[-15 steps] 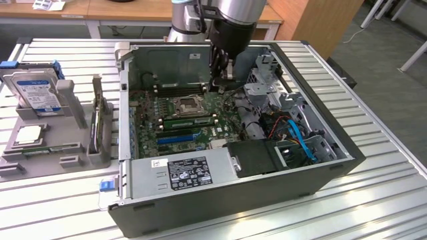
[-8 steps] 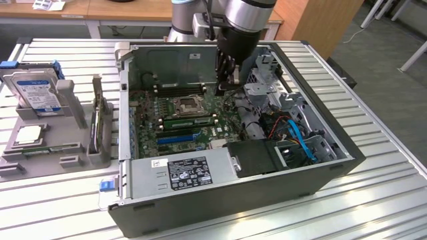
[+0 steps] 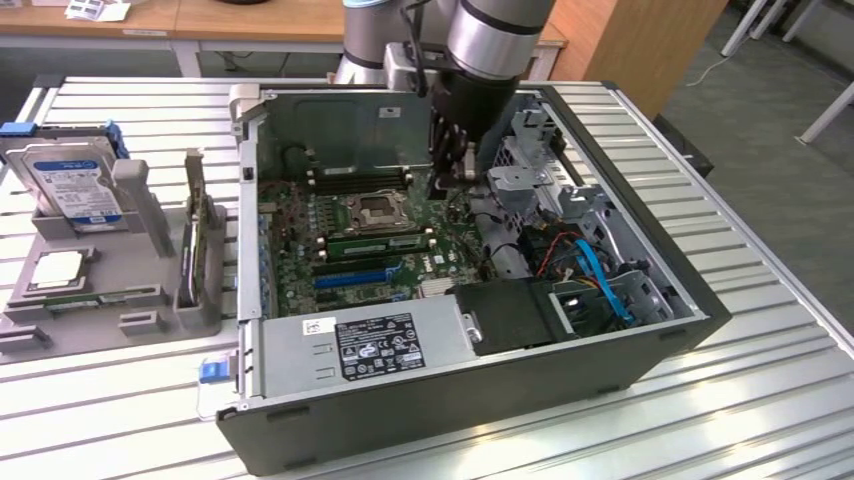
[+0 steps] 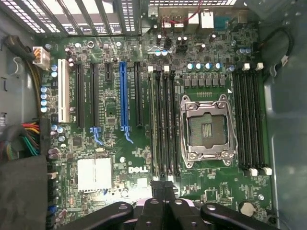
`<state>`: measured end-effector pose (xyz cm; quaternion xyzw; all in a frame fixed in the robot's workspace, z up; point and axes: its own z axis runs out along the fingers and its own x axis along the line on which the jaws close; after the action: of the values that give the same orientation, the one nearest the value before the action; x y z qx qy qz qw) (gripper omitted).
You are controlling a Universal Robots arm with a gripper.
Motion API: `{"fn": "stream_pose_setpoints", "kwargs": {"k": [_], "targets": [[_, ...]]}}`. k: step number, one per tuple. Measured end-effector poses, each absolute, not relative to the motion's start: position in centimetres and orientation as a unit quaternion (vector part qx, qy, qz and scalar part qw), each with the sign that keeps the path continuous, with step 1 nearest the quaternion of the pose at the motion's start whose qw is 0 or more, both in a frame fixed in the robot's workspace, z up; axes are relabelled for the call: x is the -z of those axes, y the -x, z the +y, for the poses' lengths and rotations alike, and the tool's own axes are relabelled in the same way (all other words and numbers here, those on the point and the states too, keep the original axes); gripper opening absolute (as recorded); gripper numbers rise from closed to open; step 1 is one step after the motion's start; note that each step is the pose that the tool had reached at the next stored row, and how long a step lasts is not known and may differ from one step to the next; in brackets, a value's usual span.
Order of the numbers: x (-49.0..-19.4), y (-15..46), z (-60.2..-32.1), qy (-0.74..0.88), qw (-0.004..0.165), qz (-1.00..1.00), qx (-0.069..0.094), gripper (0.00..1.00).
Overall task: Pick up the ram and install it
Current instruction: 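Press down the ram until it locks into place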
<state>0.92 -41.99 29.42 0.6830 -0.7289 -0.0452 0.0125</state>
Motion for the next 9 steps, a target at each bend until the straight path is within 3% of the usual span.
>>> {"fn": "stream_pose_setpoints", "kwargs": {"k": [9], "targets": [[-27.8,-0.2,-42.0,-0.683,0.012,-0.729,0.045,0.11]]}}
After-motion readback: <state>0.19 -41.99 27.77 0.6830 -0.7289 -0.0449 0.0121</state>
